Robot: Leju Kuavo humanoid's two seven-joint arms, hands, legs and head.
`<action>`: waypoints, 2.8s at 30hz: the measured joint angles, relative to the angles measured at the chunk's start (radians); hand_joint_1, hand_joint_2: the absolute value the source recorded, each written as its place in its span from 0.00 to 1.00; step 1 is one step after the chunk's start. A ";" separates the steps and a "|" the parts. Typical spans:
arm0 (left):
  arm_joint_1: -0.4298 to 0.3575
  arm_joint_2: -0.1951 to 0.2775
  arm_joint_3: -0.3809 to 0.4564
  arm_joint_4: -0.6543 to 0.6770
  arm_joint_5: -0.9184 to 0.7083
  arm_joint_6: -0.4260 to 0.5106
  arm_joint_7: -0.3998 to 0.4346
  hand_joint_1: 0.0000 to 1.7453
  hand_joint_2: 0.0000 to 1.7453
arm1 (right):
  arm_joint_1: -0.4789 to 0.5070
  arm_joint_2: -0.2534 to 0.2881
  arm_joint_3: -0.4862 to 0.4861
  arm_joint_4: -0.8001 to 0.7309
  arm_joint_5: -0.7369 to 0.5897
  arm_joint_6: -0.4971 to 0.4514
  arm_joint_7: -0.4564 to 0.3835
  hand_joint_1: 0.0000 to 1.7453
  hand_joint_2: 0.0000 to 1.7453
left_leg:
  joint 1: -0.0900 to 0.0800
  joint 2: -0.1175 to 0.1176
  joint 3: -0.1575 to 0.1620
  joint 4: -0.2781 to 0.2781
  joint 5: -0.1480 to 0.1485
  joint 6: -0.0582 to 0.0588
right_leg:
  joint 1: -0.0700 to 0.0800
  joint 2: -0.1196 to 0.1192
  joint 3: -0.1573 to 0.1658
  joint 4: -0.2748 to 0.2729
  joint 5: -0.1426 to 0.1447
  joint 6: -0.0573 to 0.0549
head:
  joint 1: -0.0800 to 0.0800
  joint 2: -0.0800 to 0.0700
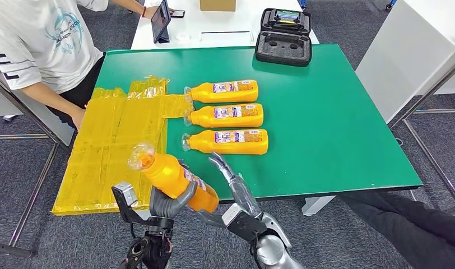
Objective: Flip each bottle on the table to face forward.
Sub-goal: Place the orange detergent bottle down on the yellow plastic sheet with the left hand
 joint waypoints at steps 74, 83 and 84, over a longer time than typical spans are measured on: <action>-0.619 0.381 -0.066 0.617 -1.212 -0.086 0.314 0.92 1.00 | -0.006 0.003 0.021 0.036 -0.161 0.134 -0.034 0.00 0.00 | 0.001 0.001 -0.001 0.000 0.002 -0.002 | 0.000 0.001 -0.002 0.001 0.000 0.000 | 0.000 0.000; -0.632 0.383 -0.085 0.649 -1.250 -0.150 0.297 0.87 1.00 | -0.013 0.001 0.020 0.040 -0.160 0.134 -0.033 0.00 0.00 | 0.001 0.001 0.000 0.000 0.002 -0.002 | 0.000 0.001 -0.001 0.001 0.000 0.000 | 0.000 0.000; -0.633 0.383 -0.087 0.652 -1.251 -0.154 0.297 0.85 1.00 | -0.014 0.001 0.020 0.041 -0.160 0.134 -0.033 0.00 0.00 | 0.001 0.001 0.000 0.000 0.002 -0.002 | 0.000 0.001 -0.001 0.001 0.000 -0.001 | 0.000 0.000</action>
